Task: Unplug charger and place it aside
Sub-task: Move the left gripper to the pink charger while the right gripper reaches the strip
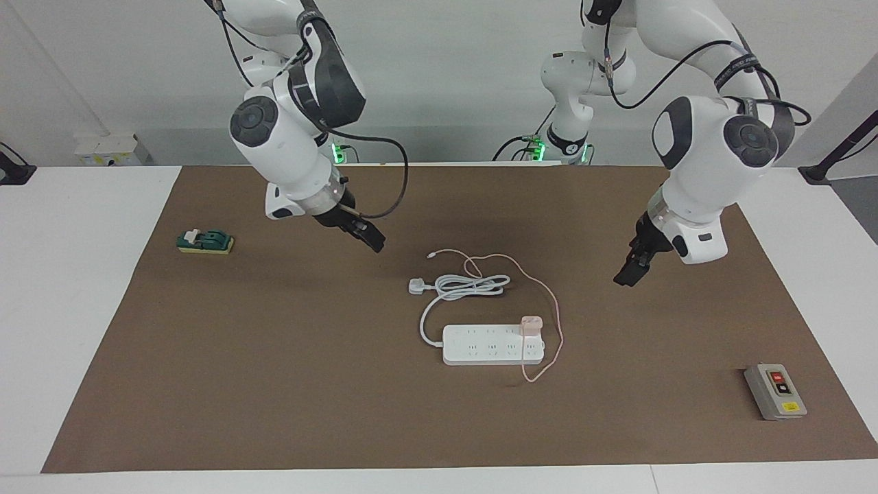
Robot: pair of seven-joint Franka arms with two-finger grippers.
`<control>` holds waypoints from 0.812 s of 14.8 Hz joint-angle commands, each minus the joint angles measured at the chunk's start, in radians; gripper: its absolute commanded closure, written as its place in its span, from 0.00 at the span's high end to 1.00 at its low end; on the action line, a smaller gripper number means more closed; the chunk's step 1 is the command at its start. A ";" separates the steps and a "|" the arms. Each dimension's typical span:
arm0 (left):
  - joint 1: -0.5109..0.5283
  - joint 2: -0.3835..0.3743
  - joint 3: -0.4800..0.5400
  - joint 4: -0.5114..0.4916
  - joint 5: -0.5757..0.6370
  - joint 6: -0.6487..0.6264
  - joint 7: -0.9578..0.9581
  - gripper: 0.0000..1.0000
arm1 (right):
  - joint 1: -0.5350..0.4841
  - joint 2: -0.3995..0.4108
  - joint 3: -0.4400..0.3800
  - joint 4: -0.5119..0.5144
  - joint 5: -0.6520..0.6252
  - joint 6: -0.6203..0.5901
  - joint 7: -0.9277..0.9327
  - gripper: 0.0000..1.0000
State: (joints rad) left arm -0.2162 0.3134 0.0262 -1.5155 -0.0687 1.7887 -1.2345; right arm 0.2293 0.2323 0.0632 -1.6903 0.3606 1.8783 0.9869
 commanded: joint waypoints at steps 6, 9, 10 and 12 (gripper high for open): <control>-0.153 0.141 0.017 -0.009 0.023 0.234 -0.373 1.00 | 0.128 0.333 0.000 0.173 0.164 0.306 0.350 1.00; -0.166 0.141 0.017 -0.064 0.024 0.303 -0.451 1.00 | 0.146 0.427 0.000 0.257 0.245 0.334 0.429 1.00; -0.170 0.142 0.017 -0.077 0.024 0.342 -0.460 1.00 | 0.148 0.458 0.000 0.296 0.251 0.325 0.459 1.00; -0.176 0.145 0.017 -0.098 0.024 0.376 -0.462 1.00 | 0.160 0.539 0.000 0.372 0.247 0.321 0.518 1.00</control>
State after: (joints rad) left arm -0.3760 0.4739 0.0279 -1.5733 -0.0589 2.1204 -1.6713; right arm 0.3807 0.6709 0.0637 -1.4431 0.5888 2.2209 1.4482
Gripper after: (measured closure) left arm 0.000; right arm 0.000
